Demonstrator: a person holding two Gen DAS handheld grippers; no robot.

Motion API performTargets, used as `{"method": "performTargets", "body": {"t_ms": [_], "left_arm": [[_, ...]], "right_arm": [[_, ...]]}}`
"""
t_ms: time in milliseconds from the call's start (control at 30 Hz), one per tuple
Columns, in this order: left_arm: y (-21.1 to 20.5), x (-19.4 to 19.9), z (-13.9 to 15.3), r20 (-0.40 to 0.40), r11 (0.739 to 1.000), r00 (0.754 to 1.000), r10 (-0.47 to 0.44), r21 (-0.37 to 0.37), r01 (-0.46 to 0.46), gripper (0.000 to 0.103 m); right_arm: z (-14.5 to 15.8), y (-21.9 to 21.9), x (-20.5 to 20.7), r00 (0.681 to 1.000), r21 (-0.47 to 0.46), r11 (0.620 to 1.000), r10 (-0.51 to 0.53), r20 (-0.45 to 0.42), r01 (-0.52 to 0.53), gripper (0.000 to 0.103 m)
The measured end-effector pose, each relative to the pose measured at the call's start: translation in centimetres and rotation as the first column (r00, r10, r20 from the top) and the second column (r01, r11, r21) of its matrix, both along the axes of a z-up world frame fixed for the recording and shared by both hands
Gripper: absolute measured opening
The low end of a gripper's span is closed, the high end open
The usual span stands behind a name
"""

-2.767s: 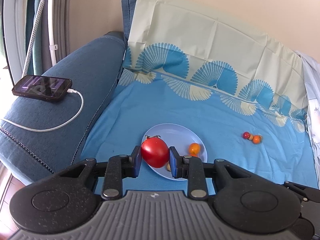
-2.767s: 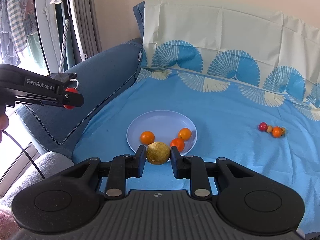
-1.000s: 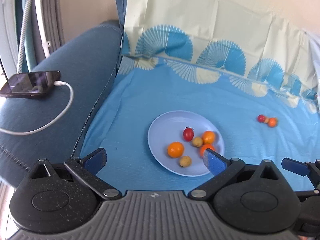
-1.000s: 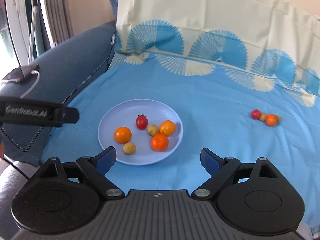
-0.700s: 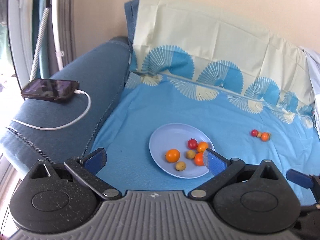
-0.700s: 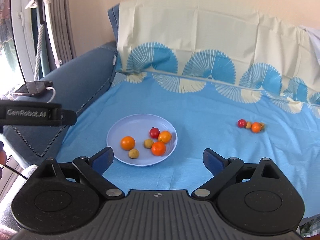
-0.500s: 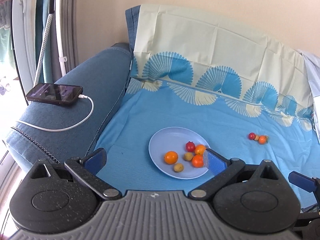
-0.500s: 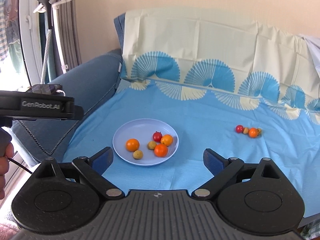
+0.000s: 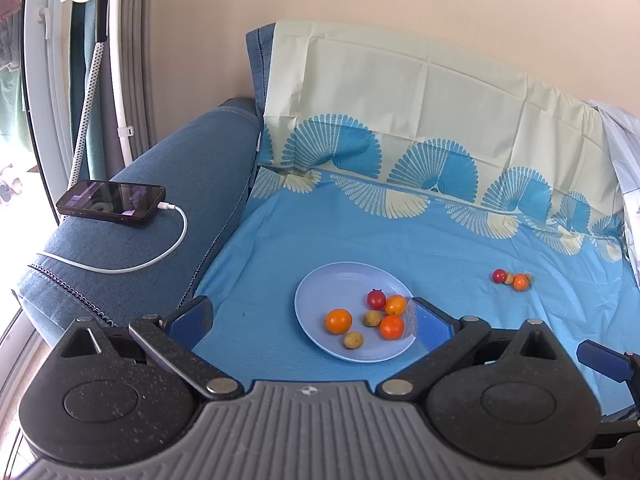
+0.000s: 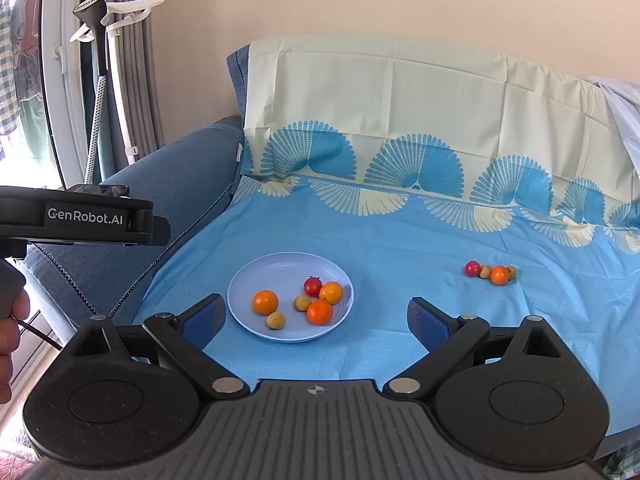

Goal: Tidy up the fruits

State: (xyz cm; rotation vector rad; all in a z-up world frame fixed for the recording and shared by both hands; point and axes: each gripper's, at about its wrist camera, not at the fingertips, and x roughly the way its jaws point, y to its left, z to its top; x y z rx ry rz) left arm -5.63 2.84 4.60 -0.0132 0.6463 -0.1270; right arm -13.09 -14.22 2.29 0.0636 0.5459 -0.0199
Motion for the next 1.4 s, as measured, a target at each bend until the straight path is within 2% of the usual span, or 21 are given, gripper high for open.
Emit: {"method": "performTargets", "body": {"t_ms": [600, 900, 1133, 1400], "left_arm": [[-0.5, 1.9, -0.7, -0.030, 1.000, 0.999, -0.012, 0.013, 0.012, 0.103], [-2.9, 4.2, -1.7, -0.067, 0.998, 0.997, -0.038, 0.043, 0.041, 0.103], [-9.4, 8.2, -3.6, -0.114, 0.988, 0.988, -0.106, 0.101, 0.117, 0.103], [-21.3, 15.7, -7.6, -0.162, 0.956, 0.953, -0.255, 0.104, 0.274, 0.103]], "right_arm": [[-1.0, -0.2, 1.4, 1.000, 0.004, 1.000, -0.003, -0.031, 0.003, 0.097], [-2.0, -2.4, 2.7, 0.998, 0.020, 0.998, -0.050, -0.045, 0.051, 0.097], [-4.3, -8.7, 4.7, 0.976, 0.034, 0.976, -0.213, -0.049, 0.215, 0.097], [-9.9, -19.1, 10.0, 0.906, 0.028, 0.907, -0.418, -0.069, 0.420, 0.097]]}}
